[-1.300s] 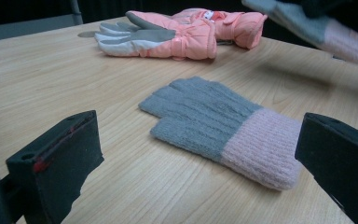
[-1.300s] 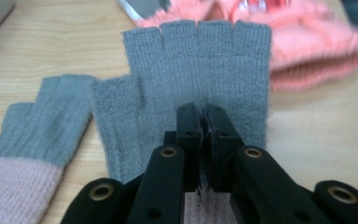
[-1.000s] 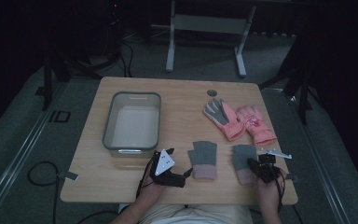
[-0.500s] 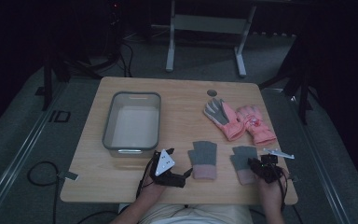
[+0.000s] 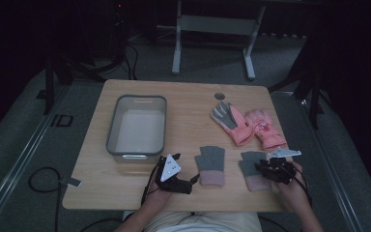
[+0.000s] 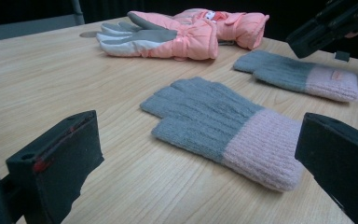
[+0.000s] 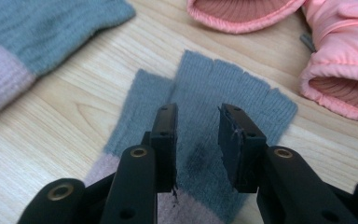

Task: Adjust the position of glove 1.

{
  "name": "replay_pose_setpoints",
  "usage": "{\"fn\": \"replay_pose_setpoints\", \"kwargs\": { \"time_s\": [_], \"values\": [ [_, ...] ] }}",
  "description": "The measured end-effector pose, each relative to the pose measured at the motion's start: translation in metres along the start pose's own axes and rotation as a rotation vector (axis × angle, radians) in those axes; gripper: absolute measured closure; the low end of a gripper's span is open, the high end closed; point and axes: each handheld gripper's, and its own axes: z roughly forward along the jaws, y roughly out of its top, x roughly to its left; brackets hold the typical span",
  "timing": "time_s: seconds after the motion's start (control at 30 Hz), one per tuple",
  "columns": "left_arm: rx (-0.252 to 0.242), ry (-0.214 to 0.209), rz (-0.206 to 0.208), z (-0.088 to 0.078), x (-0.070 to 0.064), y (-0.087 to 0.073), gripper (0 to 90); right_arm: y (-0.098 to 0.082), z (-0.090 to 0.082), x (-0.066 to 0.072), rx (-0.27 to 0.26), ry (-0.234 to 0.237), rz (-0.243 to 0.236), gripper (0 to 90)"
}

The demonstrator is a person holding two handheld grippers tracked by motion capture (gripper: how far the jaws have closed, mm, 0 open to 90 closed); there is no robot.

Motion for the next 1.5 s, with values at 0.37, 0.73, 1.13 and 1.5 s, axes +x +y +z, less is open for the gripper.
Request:
{"fn": "replay_pose_setpoints", "kwargs": {
  "time_s": [0.37,0.73,1.13,1.5],
  "values": [
    [0.000,-0.001,0.002,-0.001,0.000,0.000,0.0,-0.011,0.016,0.000,0.059,-0.014,-0.029,68.7],
    [-0.005,-0.015,0.009,-0.001,0.000,0.000,0.0,-0.004,0.010,0.009,0.086,-0.064,0.096,85.6],
    [-0.017,-0.030,0.010,-0.001,0.000,-0.001,0.0,0.052,-0.039,0.039,-0.108,-0.055,0.221,85.6],
    [-0.009,-0.027,0.010,-0.001,0.000,-0.001,0.0,0.084,-0.017,0.082,-0.114,0.055,0.172,85.5]
  ]
}}
